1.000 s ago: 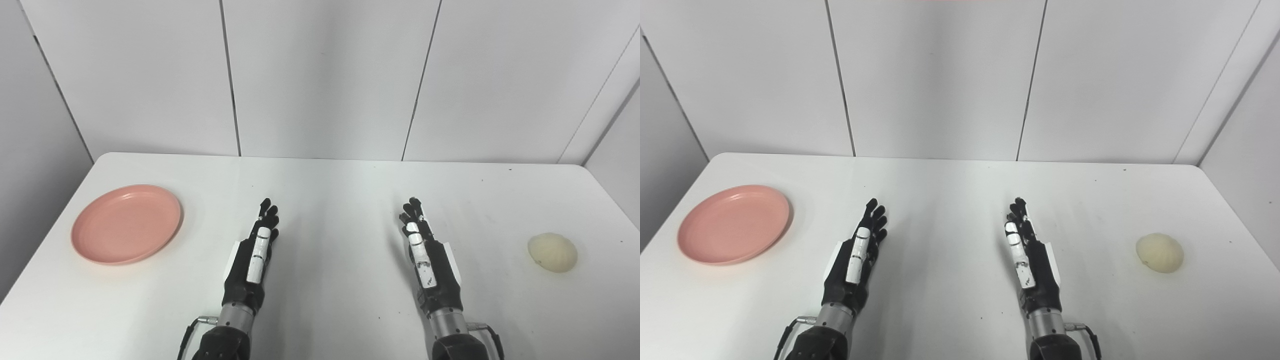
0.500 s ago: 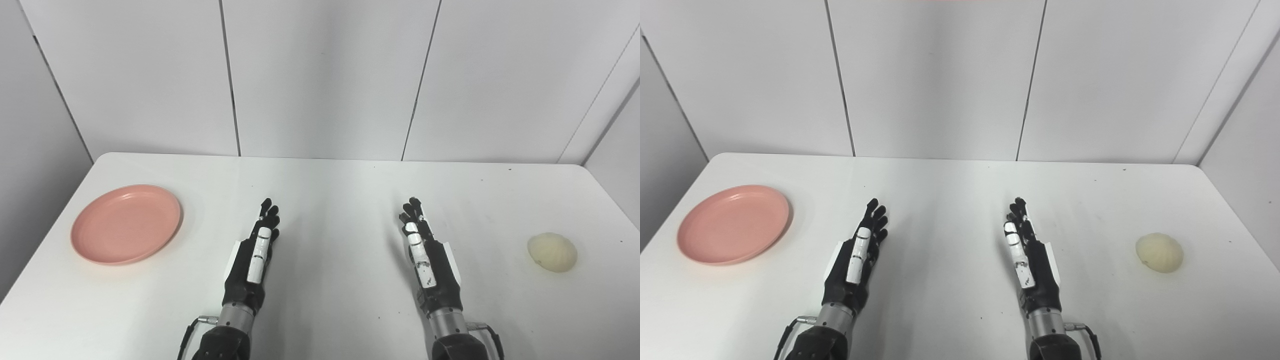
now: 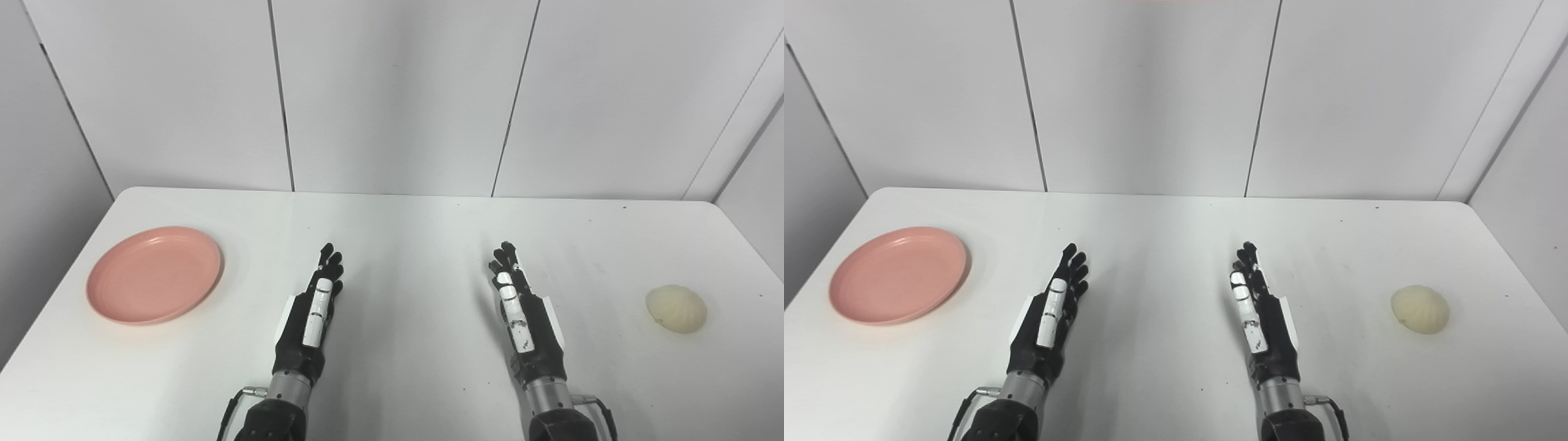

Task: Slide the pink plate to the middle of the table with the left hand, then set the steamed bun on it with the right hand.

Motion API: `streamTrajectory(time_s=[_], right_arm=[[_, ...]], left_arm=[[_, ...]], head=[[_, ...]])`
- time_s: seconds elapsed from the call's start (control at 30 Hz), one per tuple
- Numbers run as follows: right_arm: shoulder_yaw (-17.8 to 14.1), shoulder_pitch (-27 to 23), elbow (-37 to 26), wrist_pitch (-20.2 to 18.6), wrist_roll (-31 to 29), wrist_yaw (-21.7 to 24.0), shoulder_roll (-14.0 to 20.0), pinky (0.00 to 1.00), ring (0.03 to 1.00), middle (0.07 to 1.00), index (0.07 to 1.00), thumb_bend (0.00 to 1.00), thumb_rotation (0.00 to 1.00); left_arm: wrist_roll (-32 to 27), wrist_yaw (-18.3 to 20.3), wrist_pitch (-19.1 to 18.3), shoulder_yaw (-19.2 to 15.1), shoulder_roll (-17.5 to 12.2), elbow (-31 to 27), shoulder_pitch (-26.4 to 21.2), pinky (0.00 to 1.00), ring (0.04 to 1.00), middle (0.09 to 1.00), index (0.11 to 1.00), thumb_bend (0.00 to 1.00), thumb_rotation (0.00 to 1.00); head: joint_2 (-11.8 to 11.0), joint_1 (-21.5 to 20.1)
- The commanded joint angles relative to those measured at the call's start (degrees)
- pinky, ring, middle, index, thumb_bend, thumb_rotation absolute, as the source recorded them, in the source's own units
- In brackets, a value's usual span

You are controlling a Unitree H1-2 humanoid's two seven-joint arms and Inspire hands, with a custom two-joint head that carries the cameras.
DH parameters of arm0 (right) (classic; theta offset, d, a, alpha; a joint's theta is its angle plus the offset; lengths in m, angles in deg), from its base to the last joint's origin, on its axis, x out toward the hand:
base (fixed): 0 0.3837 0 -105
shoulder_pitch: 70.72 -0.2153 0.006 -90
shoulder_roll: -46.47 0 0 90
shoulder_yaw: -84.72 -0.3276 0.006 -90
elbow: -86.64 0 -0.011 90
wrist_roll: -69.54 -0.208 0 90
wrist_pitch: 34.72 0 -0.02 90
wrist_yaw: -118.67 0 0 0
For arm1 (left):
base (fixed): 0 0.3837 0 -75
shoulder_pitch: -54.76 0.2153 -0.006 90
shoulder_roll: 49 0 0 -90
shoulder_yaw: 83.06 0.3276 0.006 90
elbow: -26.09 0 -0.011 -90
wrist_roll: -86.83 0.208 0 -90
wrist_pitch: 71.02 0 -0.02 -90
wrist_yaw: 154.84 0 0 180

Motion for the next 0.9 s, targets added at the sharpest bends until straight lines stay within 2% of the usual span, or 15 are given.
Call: streamTrajectory(time_s=[0.0, 0.33, 0.87], right_arm=[[-0.01, -0.11, -0.41, 0.93, -0.11, 0.35, 0.06, 1.00, 0.963, 0.969, 0.982, 0.54, 0.89], [-0.02, -0.13, -0.19, 0.92, 0.35, 0.04, 0.02, 1.00, 0.963, 0.969, 0.982, 0.55, 0.90], [0.08, -0.06, -0.73, 0.41, 0.18, 0.32, 0.11, 1.00, 0.967, 0.975, 0.988, 0.53, 0.91]], left_arm=[[-0.81, 0.66, -0.71, -0.36, -0.57, 0.68, 0.67, 1.00, 1.000, 1.000, 1.000, 0.64, 1.00], [-2.21, 1.73, -0.90, -0.60, -0.66, 0.61, 0.64, 1.00, 1.000, 1.000, 1.000, 0.65, 1.00], [-0.01, 0.14, 0.25, -0.24, -0.67, 1.20, 0.60, 1.00, 1.000, 1.000, 1.000, 0.64, 1.00]], head=[[0.10, 0.00], [0.12, 0.02], [0.11, 0.06]])
